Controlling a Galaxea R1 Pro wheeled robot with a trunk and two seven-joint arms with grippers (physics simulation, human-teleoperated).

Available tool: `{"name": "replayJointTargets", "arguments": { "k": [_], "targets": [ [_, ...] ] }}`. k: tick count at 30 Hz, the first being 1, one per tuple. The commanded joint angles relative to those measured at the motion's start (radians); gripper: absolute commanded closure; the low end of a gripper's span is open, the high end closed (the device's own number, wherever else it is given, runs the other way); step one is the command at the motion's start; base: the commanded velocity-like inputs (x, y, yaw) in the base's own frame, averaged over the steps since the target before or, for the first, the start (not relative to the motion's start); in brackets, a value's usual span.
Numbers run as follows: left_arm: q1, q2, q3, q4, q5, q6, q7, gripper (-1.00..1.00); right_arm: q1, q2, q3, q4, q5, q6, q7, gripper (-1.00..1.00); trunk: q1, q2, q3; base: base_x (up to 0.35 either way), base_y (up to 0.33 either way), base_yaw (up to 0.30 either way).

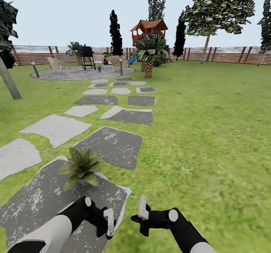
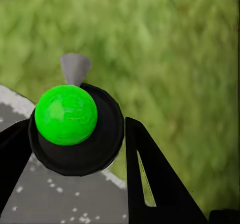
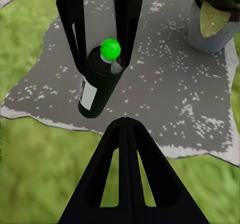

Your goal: Pick up the pesticide atomizer in the garden and spray insectifuge to fully cover both potted plants in the garden.

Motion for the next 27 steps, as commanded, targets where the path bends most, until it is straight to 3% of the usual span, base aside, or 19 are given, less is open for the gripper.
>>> {"name": "replayJointTargets", "arguments": {
  "k": [1, 10, 16, 27],
  "targets": [
    [0.0, -0.008, -0.002, -0.002, -0.008, -0.011, 0.0, 1.0, 0.0, 0.002, -0.001, -0.001, 0.007, -0.004, 0.001, 1.0, 0.0, 0.0, -0.001, 0.0, 0.0, 0.0],
    [0.0, -0.024, 0.0, -0.002, -0.001, -0.017, 0.0, 1.0, 0.0, 0.003, -0.001, 0.0, 0.007, -0.004, 0.001, 1.0, 0.0, 0.0, -0.001, 0.0, 0.0, 0.0],
    [0.0, -0.042, 0.001, 0.011, 0.0, -0.081, -0.001, 1.0, 0.0, 0.003, -0.001, 0.002, 0.007, -0.003, 0.001, 1.0, 0.0, 0.0, -0.001, 0.0, 0.0, 0.0],
    [0.0, -0.068, 0.001, 0.015, 0.0, -0.092, -0.011, 1.0, 0.0, 0.003, -0.001, 0.007, 0.007, -0.003, 0.001, 1.0, 0.0, 0.0, -0.001, 0.0, 0.0, 0.0]
  ]
}}
